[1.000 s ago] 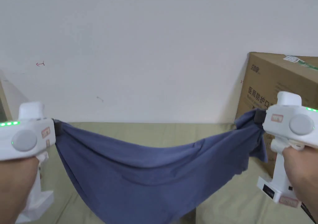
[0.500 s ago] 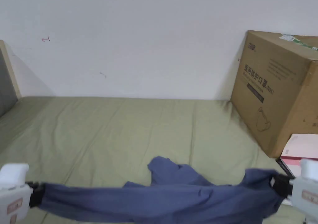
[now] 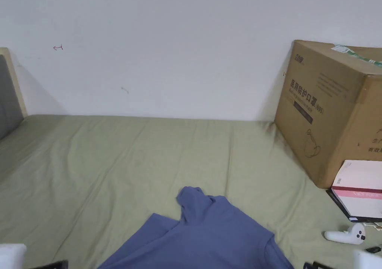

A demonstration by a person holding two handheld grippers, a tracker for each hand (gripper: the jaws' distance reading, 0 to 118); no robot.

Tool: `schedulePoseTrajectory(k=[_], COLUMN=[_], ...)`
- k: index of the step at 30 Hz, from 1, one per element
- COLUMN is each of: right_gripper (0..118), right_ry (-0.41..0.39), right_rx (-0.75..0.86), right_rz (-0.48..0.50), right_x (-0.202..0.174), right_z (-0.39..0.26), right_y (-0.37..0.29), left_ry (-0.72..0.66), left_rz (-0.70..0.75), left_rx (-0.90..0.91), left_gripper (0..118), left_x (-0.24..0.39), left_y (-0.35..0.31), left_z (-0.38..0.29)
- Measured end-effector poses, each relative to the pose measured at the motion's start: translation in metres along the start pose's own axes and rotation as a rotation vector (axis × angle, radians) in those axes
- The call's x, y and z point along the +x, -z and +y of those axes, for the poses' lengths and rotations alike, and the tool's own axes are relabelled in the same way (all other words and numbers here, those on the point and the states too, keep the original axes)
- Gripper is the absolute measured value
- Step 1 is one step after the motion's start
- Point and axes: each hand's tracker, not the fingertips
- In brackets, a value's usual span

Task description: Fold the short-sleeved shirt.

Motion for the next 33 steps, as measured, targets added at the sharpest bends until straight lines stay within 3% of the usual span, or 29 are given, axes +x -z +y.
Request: schedulePoseTrajectory(k=[3, 5, 6, 7, 8, 9, 10, 11, 13, 19, 22, 28, 29, 30, 31, 32, 33], right_gripper=[106, 105, 98, 81, 47, 6, 6, 6, 6, 6, 6, 6, 6, 6, 6, 6, 6], right_ry=[-0.089, -0.139, -0.145, -0.148, -0.147, -0.154, -0.165, -0.18, -0.166, -0.132, -0.157, -0.18, -0.189, -0.195, -0.198, -0.203, -0.208], right_rx=[0.323, 0.472, 0.501, 0.506, 0.506, 0.503, 0.503, 0.511, 0.463, 0.39, 0.331, 0.21, 0.195, 0.18, 0.165, 0.15, 0.135], right_rz=[0.082, 0.118, 0.124, 0.12, 0.135, 0.15, 0.133, 0.11, 0.155, 0.164, 0.176, 0.198, 0.199, 0.203, 0.207, 0.208, 0.208], right_x=[-0.045, -0.068, -0.078, -0.086, -0.09, -0.094, -0.1, -0.103, -0.102, -0.108, -0.115, -0.132, -0.135, -0.138, -0.141, -0.144, -0.147], right_z=[0.023, 0.026, 0.028, 0.028, 0.027, 0.026, 0.024, 0.022, 0.023, 0.011, 0.002, -0.011, -0.012, -0.014, -0.015, -0.016, -0.017], right_y=[-0.053, -0.073, -0.078, -0.08, -0.081, -0.079, -0.076, -0.075, -0.071, -0.051, -0.034, 0.002, 0.007, 0.012, 0.017, 0.022, 0.026], left_ry=[0.034, 0.065, 0.061, 0.052, 0.038, 0.028, 0.032, 0.055, 0.066, -0.04, -0.134, -0.168, -0.159, -0.162, -0.168, -0.18, -0.196], left_rz=[-0.019, -0.015, -0.005, -0.016, -0.025, -0.038, -0.039, -0.023, -0.02, 0.044, 0.077, 0.079, 0.096, 0.1, 0.115, 0.109, 0.089], left_rx=[0.29, 0.392, 0.403, 0.384, 0.375, 0.355, 0.337, 0.31, 0.282, 0.018, -0.126, -0.377, -0.386, -0.387, -0.384, -0.389, -0.4], left_gripper=[106, 105, 101, 89, 66, 24, 5, 5, 5, 5, 3, 3, 8, 43, 87, 115, 115], left_x=[0.025, 0.044, 0.051, 0.062, 0.065, 0.067, 0.069, 0.071, 0.064, 0.016, -0.018, -0.056, -0.057, -0.06, -0.06, -0.062, -0.064], left_y=[-0.026, -0.038, -0.041, -0.042, -0.041, -0.039, -0.037, -0.031, -0.025, 0.007, 0.028, 0.072, 0.077, 0.081, 0.084, 0.09, 0.096], left_z=[0.013, 0.02, 0.023, 0.024, 0.026, 0.028, 0.029, 0.027, 0.024, -0.01, -0.038, -0.087, -0.092, -0.097, -0.1, -0.105, -0.109])
